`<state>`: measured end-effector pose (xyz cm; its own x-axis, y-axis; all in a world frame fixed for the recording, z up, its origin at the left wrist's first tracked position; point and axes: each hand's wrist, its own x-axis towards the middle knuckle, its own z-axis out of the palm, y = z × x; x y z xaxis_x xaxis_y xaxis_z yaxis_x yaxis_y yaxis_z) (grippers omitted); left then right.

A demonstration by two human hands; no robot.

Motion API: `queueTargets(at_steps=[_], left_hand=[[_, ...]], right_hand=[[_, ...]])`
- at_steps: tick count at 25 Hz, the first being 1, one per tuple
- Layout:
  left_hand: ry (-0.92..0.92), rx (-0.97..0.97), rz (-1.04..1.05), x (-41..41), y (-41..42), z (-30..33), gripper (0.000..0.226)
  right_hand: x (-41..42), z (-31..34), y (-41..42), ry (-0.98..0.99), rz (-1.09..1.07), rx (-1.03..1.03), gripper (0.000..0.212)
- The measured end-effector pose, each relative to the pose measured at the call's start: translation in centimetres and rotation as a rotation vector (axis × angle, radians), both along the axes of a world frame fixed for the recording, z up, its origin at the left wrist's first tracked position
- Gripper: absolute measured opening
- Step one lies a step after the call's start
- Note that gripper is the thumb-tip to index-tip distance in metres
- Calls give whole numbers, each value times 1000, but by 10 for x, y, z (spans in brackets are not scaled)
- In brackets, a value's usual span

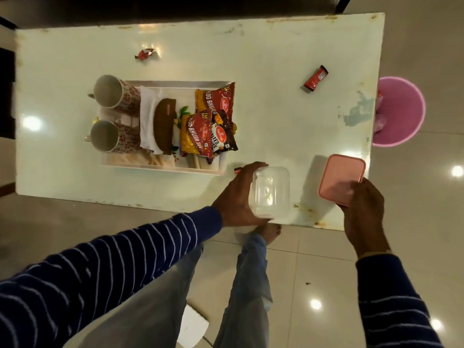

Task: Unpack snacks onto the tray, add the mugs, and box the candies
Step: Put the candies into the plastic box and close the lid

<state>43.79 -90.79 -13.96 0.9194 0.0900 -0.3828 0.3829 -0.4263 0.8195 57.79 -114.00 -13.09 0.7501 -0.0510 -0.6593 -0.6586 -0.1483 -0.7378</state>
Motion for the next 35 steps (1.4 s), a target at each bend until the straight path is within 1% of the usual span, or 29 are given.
queueTargets(at_steps=[3, 4, 5, 7, 8, 9, 10, 12, 14, 16, 18, 20, 21, 22, 23, 25, 26, 27, 29, 31, 33, 35], left_hand=[[41, 67, -2, -36, 10, -5, 115], [53, 63, 25, -44, 11, -4, 116], [69, 33, 67, -52, 14, -5, 115], [54, 23, 141, -62, 22, -4, 111], [50, 31, 162, -66, 27, -3, 110], [57, 34, 179, -70, 31, -2, 111], [63, 53, 181, -72, 34, -1, 112], [64, 82, 184, -77, 41, 0, 115], [56, 98, 192, -82, 50, 0, 117], [67, 109, 210, -87, 62, 0, 117], [69, 118, 217, -93, 73, -1, 114], [47, 109, 209, -97, 80, -3, 113], [33, 103, 206, -98, 82, -3, 113], [18, 102, 206, -98, 83, -3, 114], [8, 109, 206, -97, 82, -2, 114], [2, 127, 201, -92, 78, -2, 116], [-5, 141, 193, -88, 75, -2, 117], [-14, 158, 186, -84, 71, -3, 118], [-28, 177, 189, -72, 61, -3, 120], [-51, 158, 220, -58, 49, -2, 119], [-63, 117, 273, -46, 38, -3, 118], [-70, 101, 300, -34, 33, -2, 118]], right_hand=[[3, -22, 4, 6, 155, -109, 20], [4, -27, 4, -4, 188, -203, 22], [2, -30, 5, -37, 227, -376, 31], [-5, -26, 12, -216, 338, -751, 46], [-12, -21, 20, -325, 372, -814, 48], [-20, -15, 32, -402, 406, -766, 47], [-31, -12, 46, -442, 462, -651, 46], [-54, -11, 81, -468, 680, -429, 47], [-73, -17, 115, -487, 907, -317, 47], [-86, -27, 142, -491, 1059, -337, 49], [-99, -38, 158, -556, 1207, -465, 50], [-108, -43, 163, -609, 1306, -573, 41], [-108, -42, 160, -602, 1302, -598, 34], [-108, -39, 156, -569, 1250, -606, 27], [-105, -34, 149, -519, 1135, -599, 23], [-91, -17, 135, -458, 820, -556, 21], [-84, -3, 129, -489, 705, -516, 20], [-82, 13, 126, -542, 656, -467, 19], [-90, 41, 128, -594, 696, -336, 21], [-102, 57, 133, -538, 754, -257, 28], [-96, 62, 133, -534, 729, -272, 34], [-62, 57, 131, -575, 628, -294, 32]])
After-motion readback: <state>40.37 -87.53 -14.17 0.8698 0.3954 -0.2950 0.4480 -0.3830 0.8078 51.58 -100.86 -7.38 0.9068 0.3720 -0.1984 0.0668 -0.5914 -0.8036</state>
